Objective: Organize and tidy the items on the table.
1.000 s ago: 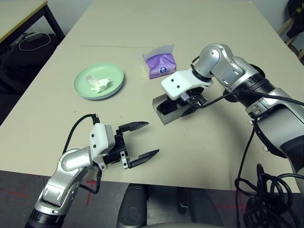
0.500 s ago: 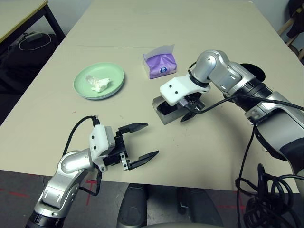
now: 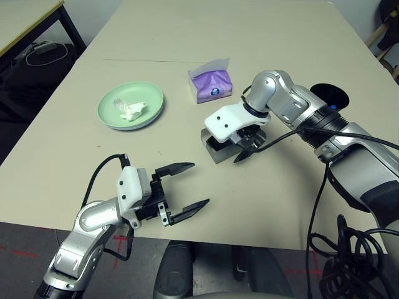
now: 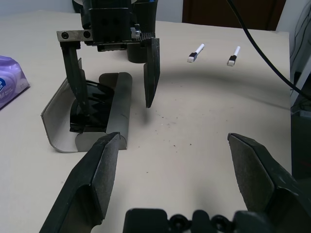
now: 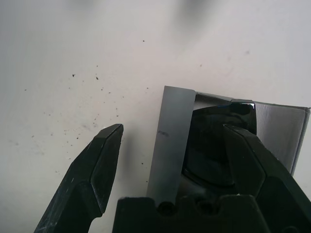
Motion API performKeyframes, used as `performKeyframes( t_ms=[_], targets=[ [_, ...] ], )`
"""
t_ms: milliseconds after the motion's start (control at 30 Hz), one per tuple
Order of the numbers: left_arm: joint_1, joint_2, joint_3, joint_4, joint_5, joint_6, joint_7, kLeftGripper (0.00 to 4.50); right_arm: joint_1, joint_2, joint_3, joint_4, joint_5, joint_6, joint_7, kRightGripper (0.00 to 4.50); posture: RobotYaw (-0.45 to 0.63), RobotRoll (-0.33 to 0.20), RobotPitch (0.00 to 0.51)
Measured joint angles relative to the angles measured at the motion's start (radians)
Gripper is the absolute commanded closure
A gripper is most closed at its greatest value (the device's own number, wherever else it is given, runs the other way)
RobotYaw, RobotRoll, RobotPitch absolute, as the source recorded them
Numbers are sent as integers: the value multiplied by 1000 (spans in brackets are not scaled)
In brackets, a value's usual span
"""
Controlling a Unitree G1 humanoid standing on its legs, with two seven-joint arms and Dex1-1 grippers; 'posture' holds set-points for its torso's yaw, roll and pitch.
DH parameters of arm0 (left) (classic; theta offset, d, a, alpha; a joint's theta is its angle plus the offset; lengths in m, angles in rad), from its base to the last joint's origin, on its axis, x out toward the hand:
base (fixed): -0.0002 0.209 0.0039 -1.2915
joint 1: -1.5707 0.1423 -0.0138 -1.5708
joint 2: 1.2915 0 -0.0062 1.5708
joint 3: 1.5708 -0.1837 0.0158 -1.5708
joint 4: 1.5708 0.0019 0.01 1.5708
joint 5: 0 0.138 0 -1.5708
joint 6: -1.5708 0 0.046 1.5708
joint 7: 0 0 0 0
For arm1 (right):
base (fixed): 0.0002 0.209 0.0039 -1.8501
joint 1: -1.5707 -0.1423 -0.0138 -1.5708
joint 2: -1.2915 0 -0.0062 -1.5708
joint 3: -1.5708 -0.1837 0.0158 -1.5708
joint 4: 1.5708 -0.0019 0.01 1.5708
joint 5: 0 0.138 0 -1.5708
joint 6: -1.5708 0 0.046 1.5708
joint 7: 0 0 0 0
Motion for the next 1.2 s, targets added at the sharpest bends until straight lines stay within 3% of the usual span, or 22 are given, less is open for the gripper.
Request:
performKeyframes(
  t_ms=[633,1067,1200],
  targets=[
    [-14,-1,-10,-1,2,1,13,0,20,11,-23,4,-29,-5,0,26,308,0,177],
    [-272,-80,39,69,-36,136,146,0,36,-89,-104,-98,-6,81,0,26,200,0,153],
    [-335,-97,66,128,-43,187,188,0,116,-136,-180,-243,19,213,-9,26,172,0,148]
  ],
)
